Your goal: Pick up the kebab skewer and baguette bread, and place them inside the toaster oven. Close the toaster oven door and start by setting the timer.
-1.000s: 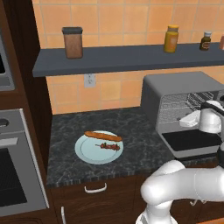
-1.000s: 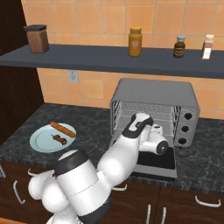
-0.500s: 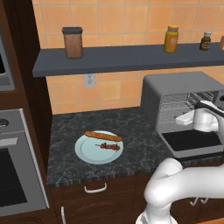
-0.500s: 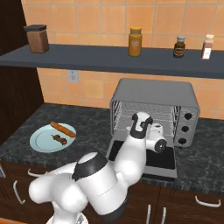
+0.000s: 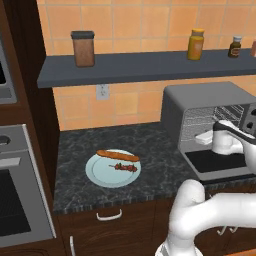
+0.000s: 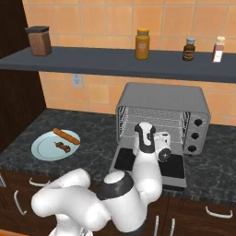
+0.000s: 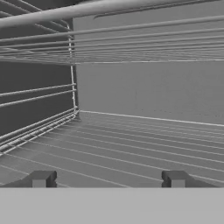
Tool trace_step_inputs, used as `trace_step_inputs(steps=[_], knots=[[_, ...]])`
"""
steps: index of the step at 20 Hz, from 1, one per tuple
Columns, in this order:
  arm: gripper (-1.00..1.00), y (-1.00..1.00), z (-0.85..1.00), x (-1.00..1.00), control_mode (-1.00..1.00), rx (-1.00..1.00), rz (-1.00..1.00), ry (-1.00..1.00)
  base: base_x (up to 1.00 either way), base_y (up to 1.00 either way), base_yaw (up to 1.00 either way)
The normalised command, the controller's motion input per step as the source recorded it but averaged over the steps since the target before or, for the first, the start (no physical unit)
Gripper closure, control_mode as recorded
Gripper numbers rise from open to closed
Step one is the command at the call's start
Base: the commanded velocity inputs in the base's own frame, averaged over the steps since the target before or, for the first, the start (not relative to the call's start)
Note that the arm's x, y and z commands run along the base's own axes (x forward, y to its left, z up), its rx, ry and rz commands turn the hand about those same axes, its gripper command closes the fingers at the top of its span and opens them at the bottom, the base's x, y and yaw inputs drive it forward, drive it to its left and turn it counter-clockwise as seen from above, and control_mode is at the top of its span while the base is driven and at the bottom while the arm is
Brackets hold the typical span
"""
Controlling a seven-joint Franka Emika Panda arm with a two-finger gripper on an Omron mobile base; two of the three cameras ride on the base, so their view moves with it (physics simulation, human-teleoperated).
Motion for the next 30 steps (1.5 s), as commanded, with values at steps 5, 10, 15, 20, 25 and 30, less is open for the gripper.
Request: trace_step_inputs(steps=[5,10,15,20,25,30], knots=[[-1.00,-0.06,-0.19,0.33,-1.00,0.00,-0.03,0.00,0.00,0.00,0.00],[-1.00,-0.09,-0.75,-0.25,-1.00,-0.06,-0.01,0.09,0.00,0.00,0.00],[-1.00,-0.01,-0.89,-0.92,-1.00,-0.08,0.00,0.17,0.00,0.00,0.00],[-1.00,-0.08,-0.50,-1.00,-1.00,-0.10,0.00,0.16,0.00,0.00,0.00],[-1.00,-0.14,-0.23,-1.00,-1.00,-0.10,0.00,0.25,0.00,0.00,0.00],[-1.00,-0.32,0.00,-0.97,-1.00,-0.01,0.00,0.27,0.00,0.00,0.00]])
